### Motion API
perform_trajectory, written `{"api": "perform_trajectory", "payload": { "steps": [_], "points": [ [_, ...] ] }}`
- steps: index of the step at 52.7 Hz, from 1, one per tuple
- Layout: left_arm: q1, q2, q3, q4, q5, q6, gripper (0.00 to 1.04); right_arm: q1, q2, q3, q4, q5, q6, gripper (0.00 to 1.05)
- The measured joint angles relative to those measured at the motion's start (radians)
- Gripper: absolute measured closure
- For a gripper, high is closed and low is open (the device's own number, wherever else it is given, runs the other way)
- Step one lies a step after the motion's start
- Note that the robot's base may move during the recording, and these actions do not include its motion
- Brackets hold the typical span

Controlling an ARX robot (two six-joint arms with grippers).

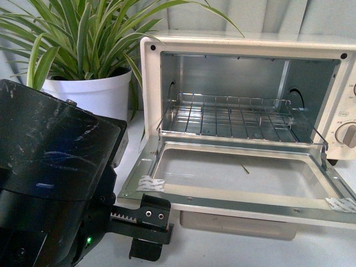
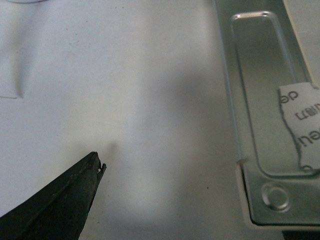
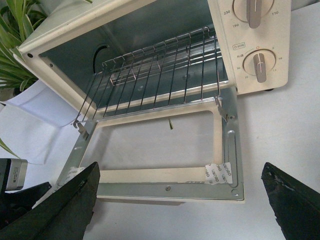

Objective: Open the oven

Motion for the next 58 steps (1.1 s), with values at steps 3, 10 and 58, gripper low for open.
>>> {"api": "perform_trajectory", "payload": {
  "steps": [3,10,58],
  "points": [
    [-0.006,-0.003,-0.005,0.012,-0.005,0.031,0.07,0.0,0.0,0.0,-0.011,-0.008,-0.005,0.09],
    [-0.026,-0.043,-0.039,0.048,-0.013,0.112,0.07,-0.001,0.0,0.0,-0.04,-0.03,-0.024,0.09],
    [-0.005,-1.03,-0.439,-0.227,0.054,0.209,0.07,-0.004,-0.404,-0.011,-0.351,-0.134,-0.054,0.09]
  ]
}}
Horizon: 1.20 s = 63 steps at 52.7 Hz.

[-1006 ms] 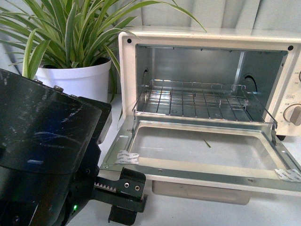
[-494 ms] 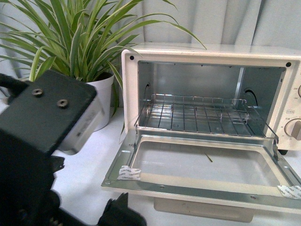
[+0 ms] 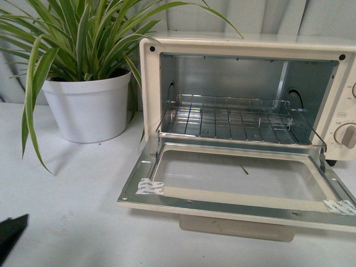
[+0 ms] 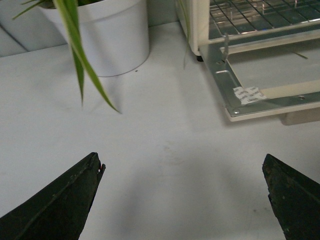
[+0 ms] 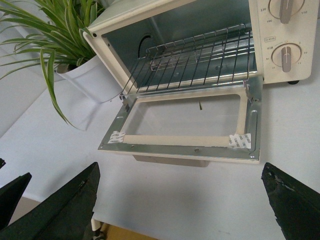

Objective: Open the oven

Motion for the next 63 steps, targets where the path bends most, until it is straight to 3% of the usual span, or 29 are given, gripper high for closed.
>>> {"api": "perform_trajectory", "payload": {
  "steps": [12,21,30,33,37,40,49,54,58,61,63],
  "points": [
    [0.122,-0.317,-0.057,-0.167,0.025,-0.074,0.07,-0.019,-0.05,-0.078,0.066,0.018,-0.003,0.09],
    [0.256,-0.475,-0.084,-0.25,0.098,-0.141,0.07,-0.03,-0.101,-0.161,0.141,0.029,0.01,0.09],
    [0.262,-0.48,-0.084,-0.25,0.101,-0.153,0.07,-0.03,-0.104,-0.163,0.144,0.029,0.017,0.09],
    [0.27,-0.507,-0.107,-0.204,0.111,-0.138,0.14,-0.024,-0.107,-0.166,0.154,0.053,0.004,0.1],
    [0.303,-0.551,-0.131,-0.185,0.156,-0.122,0.27,0.025,-0.149,-0.229,0.291,0.281,-0.131,0.23],
    [0.333,-0.564,-0.137,-0.184,0.174,-0.119,0.36,0.022,-0.17,-0.252,0.316,0.364,-0.23,0.32],
    [0.417,-0.592,-0.156,-0.187,0.264,-0.111,0.66,-0.04,-0.209,-0.297,0.324,0.319,-0.353,0.61],
    [0.532,-0.609,-0.163,-0.197,0.395,-0.106,0.82,-0.151,-0.23,-0.317,0.323,0.18,-0.373,0.77],
    [0.576,-0.644,-0.193,-0.196,0.401,-0.106,0.98,-0.201,-0.245,-0.332,0.325,0.172,-0.38,0.95],
    [0.577,-0.647,-0.196,-0.198,0.411,-0.105,1.01,-0.204,-0.25,-0.339,0.325,0.166,-0.381,1.03],
    [0.577,-0.648,-0.196,-0.198,0.416,-0.104,1.01,-0.204,-0.254,-0.343,0.326,0.162,-0.386,1.03]
  ]
}}
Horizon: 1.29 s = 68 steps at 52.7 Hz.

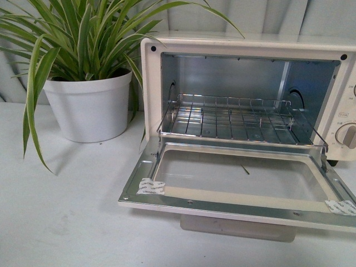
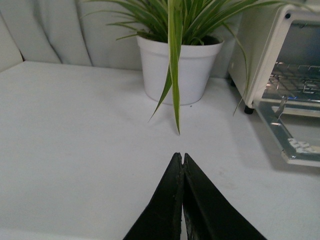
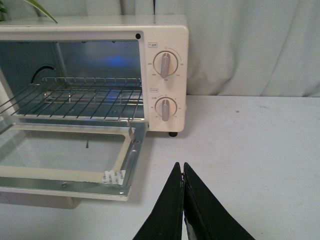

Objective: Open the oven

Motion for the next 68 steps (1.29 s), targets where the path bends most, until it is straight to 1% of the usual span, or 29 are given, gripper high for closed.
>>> {"api": "perform_trajectory", "payload": {
  "steps": [22,38,41,42,46,48,51,52,55,57,58,60,61,62,64,66,68],
  "points": [
    [0.002,-0.002,0.0,0.0,-0.002,0.0,1.01,-0.002,-0.062,-0.069,0.01,0.001,-0.002,1.04],
    [0.002,-0.002,0.0,0.0,-0.002,0.0,1.01,-0.002,-0.064,-0.069,0.011,0.001,-0.002,1.04],
    [0.002,-0.002,0.0,0.0,-0.002,0.001,0.91,-0.002,-0.064,-0.069,0.011,0.001,-0.002,1.03],
    [0.002,-0.002,0.0,0.0,-0.002,0.001,0.9,-0.002,-0.064,-0.069,0.011,0.001,-0.004,1.01],
    [0.002,-0.002,0.0,0.0,-0.002,0.001,0.7,-0.002,-0.064,-0.069,0.011,0.001,-0.003,0.83],
    [0.002,-0.002,0.0,0.0,-0.002,0.001,0.61,-0.002,-0.064,-0.069,0.011,0.001,-0.003,0.72],
    [0.002,-0.002,0.0,0.0,-0.002,0.001,0.5,-0.002,-0.064,-0.069,0.011,0.001,-0.003,0.62],
    [0.002,-0.002,0.0,0.0,-0.002,0.001,0.45,-0.002,-0.064,-0.069,0.011,0.001,-0.003,0.58],
    [0.002,-0.002,0.0,0.0,-0.002,0.001,0.32,-0.002,-0.064,-0.069,0.011,0.001,-0.003,0.44],
    [0.002,-0.002,0.0,0.0,-0.002,0.001,0.21,-0.002,-0.064,-0.069,0.011,0.001,-0.003,0.35],
    [0.002,-0.002,0.0,0.0,-0.002,0.001,0.18,-0.002,-0.064,-0.069,0.011,0.001,-0.003,0.3],
    [0.002,-0.002,0.0,0.0,-0.002,0.001,0.11,-0.002,-0.064,-0.069,0.011,0.001,-0.003,0.23],
    [0.002,-0.002,0.0,0.0,-0.002,0.001,0.06,-0.002,-0.064,-0.069,0.011,0.001,-0.003,0.17],
    [0.002,-0.002,0.0,0.0,-0.002,0.002,0.05,-0.002,-0.064,-0.069,0.011,0.001,-0.003,0.12],
    [0.002,-0.002,0.0,0.0,-0.002,0.002,0.07,-0.002,-0.064,-0.069,0.011,0.001,-0.003,0.07],
    [0.002,-0.002,0.0,0.0,-0.002,0.002,0.06,-0.002,-0.064,-0.069,0.011,0.001,-0.003,0.1],
    [0.002,-0.002,0.0,0.0,-0.002,0.002,0.06,-0.002,-0.064,-0.069,0.011,0.001,-0.003,0.1]
  ]
}}
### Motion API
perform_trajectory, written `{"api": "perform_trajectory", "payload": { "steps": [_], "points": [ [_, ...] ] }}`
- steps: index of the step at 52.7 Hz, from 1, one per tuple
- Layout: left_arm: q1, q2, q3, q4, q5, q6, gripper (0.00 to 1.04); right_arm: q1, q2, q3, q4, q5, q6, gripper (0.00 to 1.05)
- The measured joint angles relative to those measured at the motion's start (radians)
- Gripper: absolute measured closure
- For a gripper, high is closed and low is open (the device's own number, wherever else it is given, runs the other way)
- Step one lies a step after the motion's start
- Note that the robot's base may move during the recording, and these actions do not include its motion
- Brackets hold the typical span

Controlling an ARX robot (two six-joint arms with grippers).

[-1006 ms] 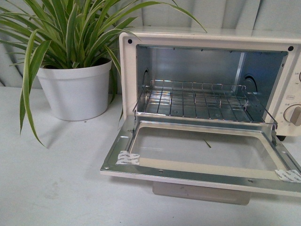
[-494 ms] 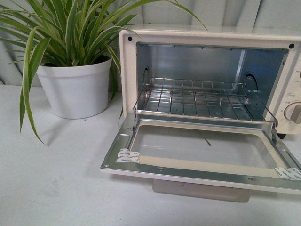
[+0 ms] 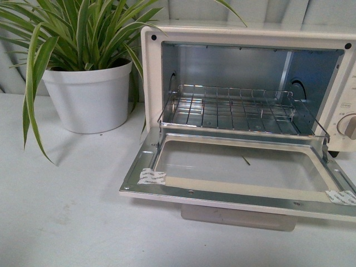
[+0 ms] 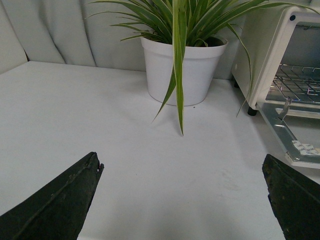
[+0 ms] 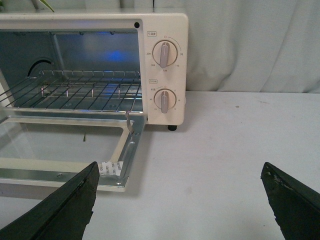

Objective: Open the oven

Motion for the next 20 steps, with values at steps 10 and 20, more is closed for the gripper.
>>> {"api": "perform_trajectory", "payload": {
  "steps": [10,20],
  "points": [
    [0.0,0.0,0.0,0.0,0.0,0.0,0.06,0.0,0.0,0.0,0.0,0.0,0.0,0.09],
    [0.0,0.0,0.0,0.0,0.0,0.0,0.06,0.0,0.0,0.0,0.0,0.0,0.0,0.09]
  ]
}}
